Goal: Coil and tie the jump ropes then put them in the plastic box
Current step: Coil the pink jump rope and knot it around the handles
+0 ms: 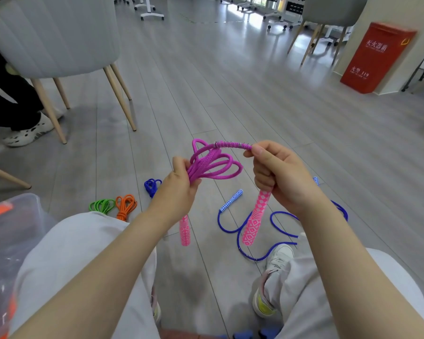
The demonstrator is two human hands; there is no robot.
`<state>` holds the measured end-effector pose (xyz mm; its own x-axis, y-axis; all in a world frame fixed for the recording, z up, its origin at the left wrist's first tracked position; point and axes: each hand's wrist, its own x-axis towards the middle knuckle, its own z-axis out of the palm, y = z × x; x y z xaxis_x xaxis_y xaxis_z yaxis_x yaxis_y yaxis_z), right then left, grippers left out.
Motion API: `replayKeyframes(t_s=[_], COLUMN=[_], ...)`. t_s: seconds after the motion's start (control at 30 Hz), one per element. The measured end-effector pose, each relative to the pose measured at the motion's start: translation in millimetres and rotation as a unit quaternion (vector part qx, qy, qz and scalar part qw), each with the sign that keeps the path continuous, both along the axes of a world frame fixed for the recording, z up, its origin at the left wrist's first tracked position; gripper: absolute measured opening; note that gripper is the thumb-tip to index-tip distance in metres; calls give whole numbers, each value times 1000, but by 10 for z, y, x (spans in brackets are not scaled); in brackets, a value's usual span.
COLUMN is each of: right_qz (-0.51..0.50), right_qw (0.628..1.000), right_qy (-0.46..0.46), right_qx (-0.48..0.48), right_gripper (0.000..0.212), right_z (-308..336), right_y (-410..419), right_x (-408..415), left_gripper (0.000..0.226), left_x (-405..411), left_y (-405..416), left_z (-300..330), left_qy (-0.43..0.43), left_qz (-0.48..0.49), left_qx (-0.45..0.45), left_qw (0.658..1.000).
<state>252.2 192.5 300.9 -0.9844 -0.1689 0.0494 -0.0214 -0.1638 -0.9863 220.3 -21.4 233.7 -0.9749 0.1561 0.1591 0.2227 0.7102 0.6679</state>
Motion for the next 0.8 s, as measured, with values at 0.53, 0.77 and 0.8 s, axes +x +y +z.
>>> replayKeyframes(t_s=[0.53, 0.77, 0.8], right_qz=[454, 407, 363], right_qw=[851, 822, 838], right_qy=[-167, -204, -207], right_qx=[205, 341, 350], right_gripper=[22, 20, 21], right_z=[-224, -562, -637], right_y=[-1, -176, -189], right_x=[135, 113, 88], left_gripper=[14, 14, 13], left_x=[-102, 6, 41], left_y=[-170, -184, -197], left_z=[67, 284, 310], left_qy=[-122, -250, -259], left_qz=[-70, -149, -175], left_qx=[-151, 110, 106], left_qw=[978, 950, 944])
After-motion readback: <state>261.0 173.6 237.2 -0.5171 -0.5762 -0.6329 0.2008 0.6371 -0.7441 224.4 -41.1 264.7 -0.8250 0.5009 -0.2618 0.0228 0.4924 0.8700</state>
